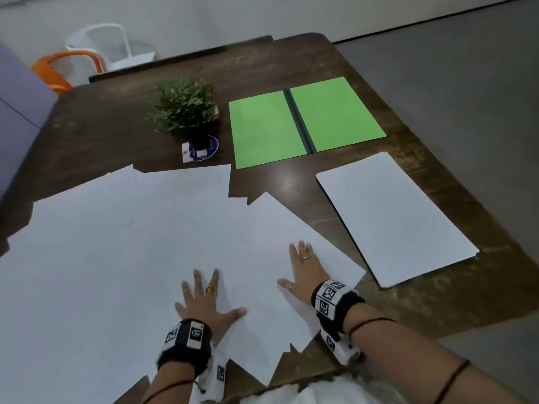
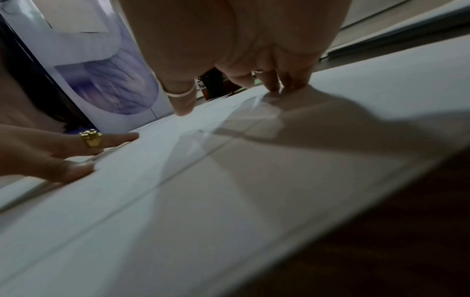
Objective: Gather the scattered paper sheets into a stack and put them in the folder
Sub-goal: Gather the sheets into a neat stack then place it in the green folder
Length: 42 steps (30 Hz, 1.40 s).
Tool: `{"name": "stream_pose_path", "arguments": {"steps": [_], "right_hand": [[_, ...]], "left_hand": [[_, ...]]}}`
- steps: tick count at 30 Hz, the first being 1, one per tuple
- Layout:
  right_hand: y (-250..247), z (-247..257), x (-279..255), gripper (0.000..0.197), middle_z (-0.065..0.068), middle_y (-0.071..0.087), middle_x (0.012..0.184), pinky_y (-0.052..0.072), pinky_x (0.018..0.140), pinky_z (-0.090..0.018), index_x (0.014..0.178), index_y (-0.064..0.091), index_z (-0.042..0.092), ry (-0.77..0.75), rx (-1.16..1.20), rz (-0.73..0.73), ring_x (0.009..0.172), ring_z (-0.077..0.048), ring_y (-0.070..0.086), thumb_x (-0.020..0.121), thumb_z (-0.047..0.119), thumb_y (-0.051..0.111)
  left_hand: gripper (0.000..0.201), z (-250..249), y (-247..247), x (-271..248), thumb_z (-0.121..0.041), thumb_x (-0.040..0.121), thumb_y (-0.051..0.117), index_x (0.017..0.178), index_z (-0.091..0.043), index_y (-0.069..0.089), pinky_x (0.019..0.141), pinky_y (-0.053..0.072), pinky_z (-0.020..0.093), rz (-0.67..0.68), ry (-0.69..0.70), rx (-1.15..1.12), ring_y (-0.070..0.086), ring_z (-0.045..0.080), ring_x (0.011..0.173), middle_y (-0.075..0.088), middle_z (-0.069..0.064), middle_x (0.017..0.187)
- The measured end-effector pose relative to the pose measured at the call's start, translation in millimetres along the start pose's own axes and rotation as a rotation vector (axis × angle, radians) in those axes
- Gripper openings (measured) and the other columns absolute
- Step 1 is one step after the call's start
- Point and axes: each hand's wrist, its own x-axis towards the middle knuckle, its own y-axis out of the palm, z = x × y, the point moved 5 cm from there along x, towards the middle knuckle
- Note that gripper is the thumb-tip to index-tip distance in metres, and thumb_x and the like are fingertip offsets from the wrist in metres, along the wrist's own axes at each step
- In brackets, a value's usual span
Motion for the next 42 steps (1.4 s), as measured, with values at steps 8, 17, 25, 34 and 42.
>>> {"name": "stream_pose_path", "arguments": {"steps": [8,17,25,34,42], "right_hand": [[5,36,-7,0.097,-0.011,-0.001,0.158,0.006,0.119,-0.034,0.148,-0.015,0.020,-0.020,0.132,-0.058,0.146,-0.026,0.001,0.088,0.047,0.056],[-20,31,-3,0.091,0.001,0.057,0.097,0.039,0.088,-0.025,0.146,0.017,0.017,0.293,0.858,-0.341,0.102,-0.019,0.053,0.076,0.010,0.075],[-27,36,-3,0.084,-0.014,0.049,0.125,0.045,0.089,-0.032,0.135,0.023,0.011,0.419,0.412,-0.356,0.115,-0.028,0.051,0.072,0.020,0.078],[-18,43,8,0.050,-0.004,0.057,0.128,0.040,0.095,-0.023,0.121,0.058,0.013,0.349,0.386,-0.176,0.117,-0.019,0.053,0.076,0.022,0.076],[-10,78,33,0.036,0.001,0.064,0.096,0.046,0.080,-0.026,0.097,0.065,0.009,0.271,0.455,-0.054,0.094,-0.018,0.060,0.071,0.030,0.079]], "left_hand": [[0.119,1,1,-6,-0.094,0.055,0.037,0.141,-0.041,-0.025,0.112,0.003,0.061,-0.013,0.034,-0.009,-0.024,0.035,0.140,-0.035,-0.003,0.149],[0.123,6,-3,-3,-0.095,0.052,0.038,0.139,-0.040,-0.030,0.107,-0.008,0.067,0.004,0.102,0.086,-0.018,0.041,0.140,-0.034,0.004,0.151],[0.118,23,-11,3,-0.091,0.057,0.041,0.140,-0.042,-0.028,0.102,-0.012,0.071,0.010,0.228,0.246,-0.009,0.038,0.143,-0.032,0.005,0.152],[0.116,29,-17,10,-0.083,0.062,0.051,0.145,-0.040,-0.018,0.111,0.002,0.059,-0.008,0.272,0.293,0.005,0.035,0.141,-0.017,0.003,0.156],[0.099,56,-31,17,-0.062,0.076,0.060,0.150,-0.031,0.002,0.118,0.005,0.045,-0.066,0.329,0.237,0.005,0.029,0.143,-0.007,0.003,0.158]]}}
